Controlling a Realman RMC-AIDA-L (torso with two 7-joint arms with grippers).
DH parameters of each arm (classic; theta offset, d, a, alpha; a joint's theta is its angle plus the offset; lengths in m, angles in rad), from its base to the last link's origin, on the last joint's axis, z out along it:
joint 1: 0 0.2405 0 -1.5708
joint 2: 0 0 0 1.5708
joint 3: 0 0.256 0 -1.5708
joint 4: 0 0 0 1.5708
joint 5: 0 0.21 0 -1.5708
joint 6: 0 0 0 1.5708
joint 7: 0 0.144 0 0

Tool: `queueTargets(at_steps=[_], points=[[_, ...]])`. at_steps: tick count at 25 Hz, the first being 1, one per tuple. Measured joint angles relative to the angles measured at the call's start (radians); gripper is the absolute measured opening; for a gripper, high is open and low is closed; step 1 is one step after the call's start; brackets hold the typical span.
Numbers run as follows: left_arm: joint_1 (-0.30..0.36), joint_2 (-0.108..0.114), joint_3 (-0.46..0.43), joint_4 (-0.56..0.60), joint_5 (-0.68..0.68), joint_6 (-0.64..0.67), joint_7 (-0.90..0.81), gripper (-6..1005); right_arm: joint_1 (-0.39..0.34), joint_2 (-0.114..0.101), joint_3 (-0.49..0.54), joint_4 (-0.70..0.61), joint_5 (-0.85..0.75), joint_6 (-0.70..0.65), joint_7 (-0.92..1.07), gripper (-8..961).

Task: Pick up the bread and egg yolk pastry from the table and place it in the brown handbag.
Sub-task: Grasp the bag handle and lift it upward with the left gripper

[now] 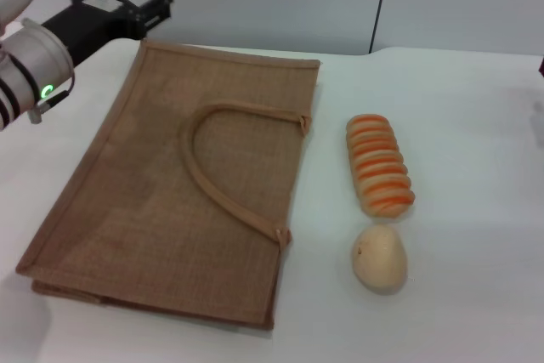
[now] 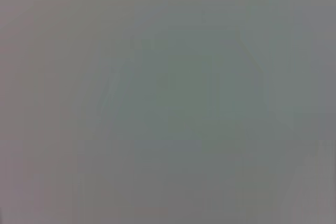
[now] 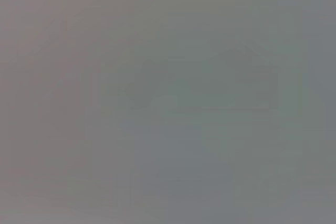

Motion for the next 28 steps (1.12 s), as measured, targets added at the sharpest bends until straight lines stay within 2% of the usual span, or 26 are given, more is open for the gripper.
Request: queueTargets(at_steps=[5,8,11,14,17,21,28], points=[[-0.002,0.027,-0.011,0.132,0.422,-0.002,-0.450,754,0.003,0.000,0.000,0.000,0.000,-0.001,0.000,634],[-0.025,0.058,-0.014,0.167,0.628,-0.067,-0.708,754,0.004,0.000,0.000,0.000,0.001,-0.002,0.000,634],[-0.077,0.089,-0.029,0.166,0.803,-0.159,-0.926,750,0.006,0.000,0.000,0.000,0.003,-0.003,0.000,634],[-0.119,0.104,-0.083,0.156,0.913,-0.262,-1.020,744,0.010,-0.001,0.000,0.000,0.003,-0.003,0.000,634],[-0.164,0.108,-0.186,0.125,0.999,-0.391,-1.055,738,0.012,-0.001,0.000,0.000,0.004,-0.003,0.000,634],[-0.239,0.127,-0.316,0.065,1.119,-0.553,-1.140,730,0.013,0.000,0.000,0.000,0.004,-0.003,0.000,634],[-0.319,0.160,-0.351,-0.004,1.295,-0.627,-1.264,716,0.025,0.000,0.000,0.001,0.004,-0.004,0.000,634]])
